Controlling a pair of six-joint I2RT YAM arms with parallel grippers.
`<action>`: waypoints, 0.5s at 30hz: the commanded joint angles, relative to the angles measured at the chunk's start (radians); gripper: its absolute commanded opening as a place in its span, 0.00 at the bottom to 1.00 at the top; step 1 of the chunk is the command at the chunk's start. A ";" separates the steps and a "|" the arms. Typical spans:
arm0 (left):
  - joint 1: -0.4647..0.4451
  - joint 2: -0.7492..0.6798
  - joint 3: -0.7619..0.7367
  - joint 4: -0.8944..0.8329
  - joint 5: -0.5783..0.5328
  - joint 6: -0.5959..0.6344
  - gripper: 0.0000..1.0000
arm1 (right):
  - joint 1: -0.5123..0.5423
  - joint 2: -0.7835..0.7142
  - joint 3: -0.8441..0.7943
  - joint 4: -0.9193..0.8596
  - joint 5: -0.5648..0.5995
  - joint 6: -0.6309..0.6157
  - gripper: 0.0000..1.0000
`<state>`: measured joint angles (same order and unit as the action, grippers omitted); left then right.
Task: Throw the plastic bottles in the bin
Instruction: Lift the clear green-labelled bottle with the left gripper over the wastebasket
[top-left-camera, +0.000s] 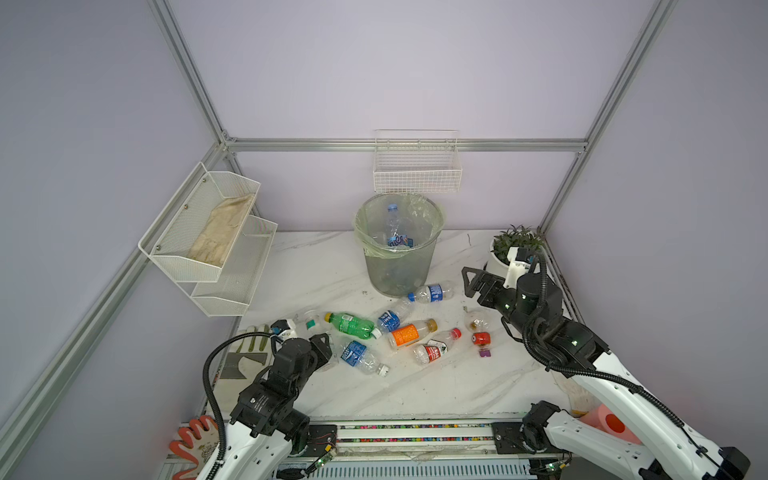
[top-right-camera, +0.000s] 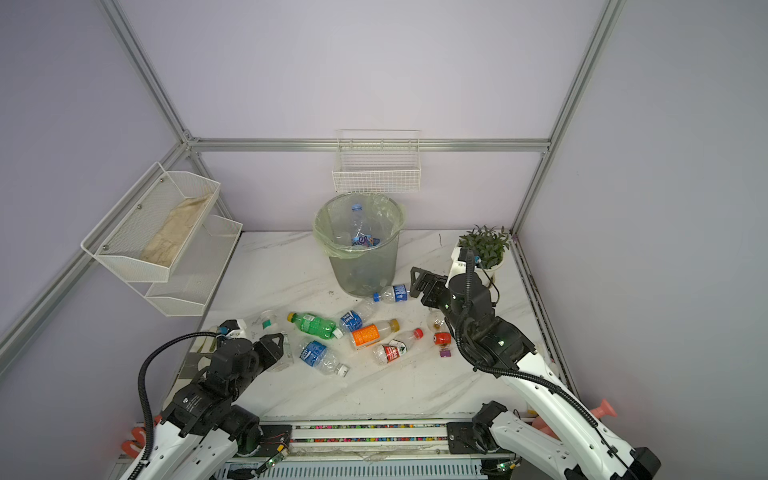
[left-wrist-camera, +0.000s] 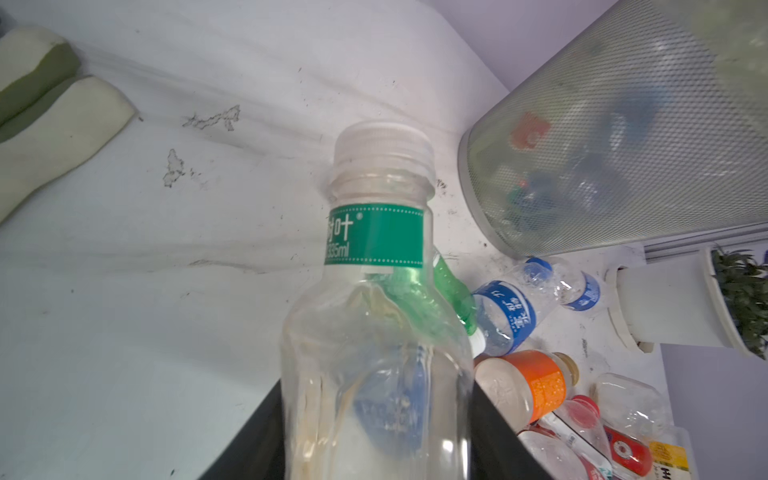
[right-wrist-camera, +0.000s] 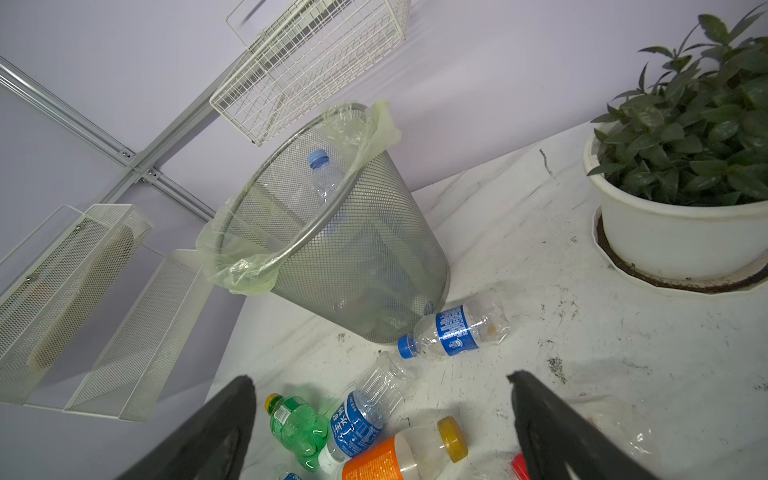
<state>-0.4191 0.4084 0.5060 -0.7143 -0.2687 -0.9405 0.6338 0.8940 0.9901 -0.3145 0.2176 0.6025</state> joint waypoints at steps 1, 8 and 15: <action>0.004 0.018 0.136 0.099 0.009 0.070 0.05 | 0.001 -0.015 -0.012 -0.006 -0.007 0.026 0.97; 0.004 0.091 0.248 0.186 0.028 0.150 0.04 | 0.001 -0.013 -0.015 -0.005 -0.013 0.033 0.97; 0.003 0.216 0.420 0.271 0.062 0.245 0.03 | 0.001 -0.009 -0.007 -0.005 -0.012 0.029 0.97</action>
<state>-0.4191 0.5953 0.7891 -0.5518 -0.2325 -0.7715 0.6338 0.8936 0.9813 -0.3149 0.2020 0.6205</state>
